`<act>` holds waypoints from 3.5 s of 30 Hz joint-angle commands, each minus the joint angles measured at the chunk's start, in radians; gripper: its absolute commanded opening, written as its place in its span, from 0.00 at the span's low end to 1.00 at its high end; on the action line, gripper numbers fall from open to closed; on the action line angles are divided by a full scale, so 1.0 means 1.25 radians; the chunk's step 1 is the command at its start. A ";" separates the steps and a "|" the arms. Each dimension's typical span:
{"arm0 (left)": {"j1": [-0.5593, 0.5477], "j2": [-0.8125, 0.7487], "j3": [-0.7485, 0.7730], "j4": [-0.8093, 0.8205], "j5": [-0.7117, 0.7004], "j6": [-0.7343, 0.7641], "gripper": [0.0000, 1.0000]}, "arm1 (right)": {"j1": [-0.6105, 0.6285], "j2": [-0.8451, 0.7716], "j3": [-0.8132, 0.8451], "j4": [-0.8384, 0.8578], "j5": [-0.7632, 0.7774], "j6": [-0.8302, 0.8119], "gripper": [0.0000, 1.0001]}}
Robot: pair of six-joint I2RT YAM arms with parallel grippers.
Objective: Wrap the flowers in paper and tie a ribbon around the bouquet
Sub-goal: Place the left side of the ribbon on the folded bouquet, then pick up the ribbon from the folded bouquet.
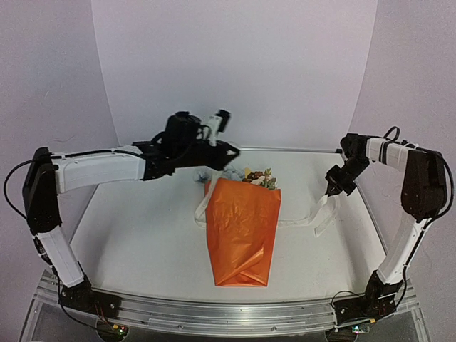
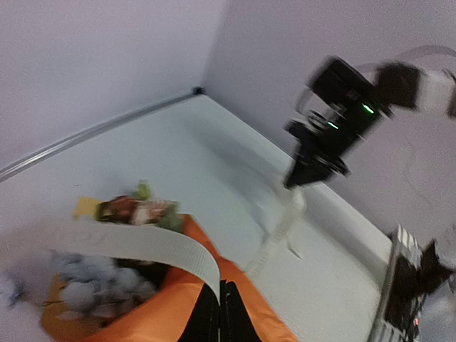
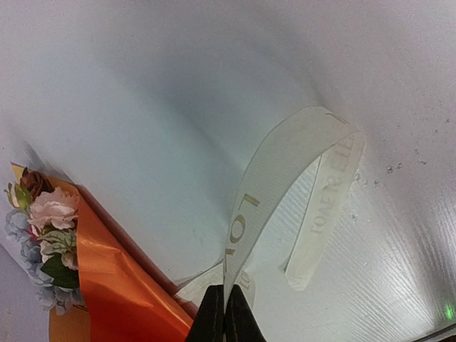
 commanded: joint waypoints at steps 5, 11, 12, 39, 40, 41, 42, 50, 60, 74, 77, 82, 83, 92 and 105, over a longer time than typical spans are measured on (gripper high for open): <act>-0.244 0.340 0.309 -0.253 0.144 0.279 0.00 | 0.033 0.024 0.044 -0.020 -0.029 -0.007 0.00; -0.244 0.402 0.339 -0.247 0.126 0.285 0.00 | 0.047 0.041 0.081 -0.034 -0.044 -0.012 0.00; -0.244 0.409 0.350 -0.250 0.120 0.287 0.00 | 0.050 0.043 0.089 -0.036 -0.046 -0.015 0.00; -0.171 0.242 0.246 -0.057 0.129 0.117 0.64 | 0.104 0.016 0.159 0.005 -0.082 -0.095 0.00; -0.162 0.213 0.217 -0.049 0.130 0.108 0.66 | 0.104 0.009 0.146 0.019 -0.083 -0.099 0.00; -0.152 0.174 0.179 -0.042 0.131 0.097 0.67 | 0.104 0.000 0.135 0.035 -0.085 -0.102 0.00; -0.140 0.137 0.134 -0.038 0.131 0.084 0.67 | 0.104 -0.010 0.120 0.056 -0.088 -0.105 0.00; -0.051 -0.146 -0.255 -0.106 0.051 0.046 0.67 | 0.118 -0.091 0.021 0.254 -0.172 -0.088 0.03; -0.030 -0.181 -0.366 -0.204 0.044 0.104 0.68 | 0.194 -0.195 0.002 0.289 -0.252 -0.159 0.07; -0.030 -0.073 -0.283 -0.245 0.042 0.164 0.59 | 0.245 -0.196 0.060 0.288 -0.298 -0.174 0.09; -0.030 -0.060 -0.276 -0.252 0.053 0.169 0.51 | 0.249 -0.191 0.073 0.289 -0.307 -0.174 0.09; -0.030 -0.042 -0.263 -0.260 0.076 0.175 0.39 | 0.267 -0.182 0.104 0.302 -0.333 -0.170 0.10; -0.030 -0.039 -0.259 -0.261 0.081 0.177 0.37 | 0.272 -0.178 0.114 0.303 -0.341 -0.169 0.10; -0.029 -0.057 -0.259 -0.262 0.089 0.183 0.52 | 0.293 -0.148 0.144 0.300 -0.358 -0.171 0.11; -0.027 -0.059 -0.263 -0.324 0.097 0.199 0.45 | 0.293 -0.146 0.131 0.295 -0.332 -0.183 0.09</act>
